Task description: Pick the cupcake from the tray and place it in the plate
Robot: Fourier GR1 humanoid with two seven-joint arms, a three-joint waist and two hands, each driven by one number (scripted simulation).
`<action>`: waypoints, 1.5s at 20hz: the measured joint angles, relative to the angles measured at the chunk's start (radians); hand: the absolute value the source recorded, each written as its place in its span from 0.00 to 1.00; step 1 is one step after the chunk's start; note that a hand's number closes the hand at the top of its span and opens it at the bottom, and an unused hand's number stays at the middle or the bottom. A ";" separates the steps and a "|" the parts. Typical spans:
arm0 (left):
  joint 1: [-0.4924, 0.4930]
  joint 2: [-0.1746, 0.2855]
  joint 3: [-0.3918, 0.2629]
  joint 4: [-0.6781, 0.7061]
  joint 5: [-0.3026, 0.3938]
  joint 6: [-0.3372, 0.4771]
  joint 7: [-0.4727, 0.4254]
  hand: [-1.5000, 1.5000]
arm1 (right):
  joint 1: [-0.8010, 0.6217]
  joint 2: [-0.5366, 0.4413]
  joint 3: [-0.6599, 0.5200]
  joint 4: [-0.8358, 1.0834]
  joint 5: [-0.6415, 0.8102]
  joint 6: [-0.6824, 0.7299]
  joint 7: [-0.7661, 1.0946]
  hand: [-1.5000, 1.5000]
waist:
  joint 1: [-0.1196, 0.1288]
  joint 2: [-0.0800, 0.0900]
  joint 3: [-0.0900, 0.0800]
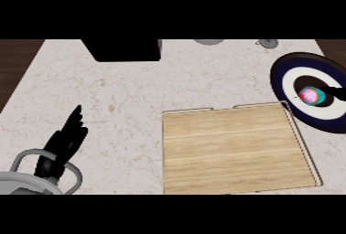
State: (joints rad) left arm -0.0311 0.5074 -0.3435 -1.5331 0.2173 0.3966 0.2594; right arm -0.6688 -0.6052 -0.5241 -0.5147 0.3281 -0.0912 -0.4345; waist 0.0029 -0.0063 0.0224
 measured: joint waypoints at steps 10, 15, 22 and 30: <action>-0.011 -0.018 0.013 0.016 -0.004 -0.011 -0.019 0.50 | 0.049 -0.026 -0.042 0.077 -0.069 0.112 -0.183 0.00 | 0.012 0.001 0.002; -0.017 -0.023 0.016 0.017 -0.006 -0.014 -0.008 0.50 | 0.045 -0.035 -0.043 0.122 -0.067 0.091 -0.225 0.00 | 0.018 0.004 0.000; -0.018 -0.030 0.002 0.007 -0.029 -0.010 0.009 0.50 | 0.044 -0.026 -0.032 0.175 -0.043 -0.005 -0.234 0.00 | 0.020 0.005 -0.001; -0.020 -0.036 0.007 0.004 -0.026 -0.018 0.008 0.50 | 0.036 -0.056 -0.037 0.232 -0.038 -0.060 -0.236 0.00 | 0.026 0.007 0.000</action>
State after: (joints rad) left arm -0.0509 0.4714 -0.3363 -1.5287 0.1916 0.3791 0.2669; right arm -0.6323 -0.6608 -0.5614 -0.2826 0.2903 -0.1514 -0.6706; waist 0.0289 0.0006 0.0221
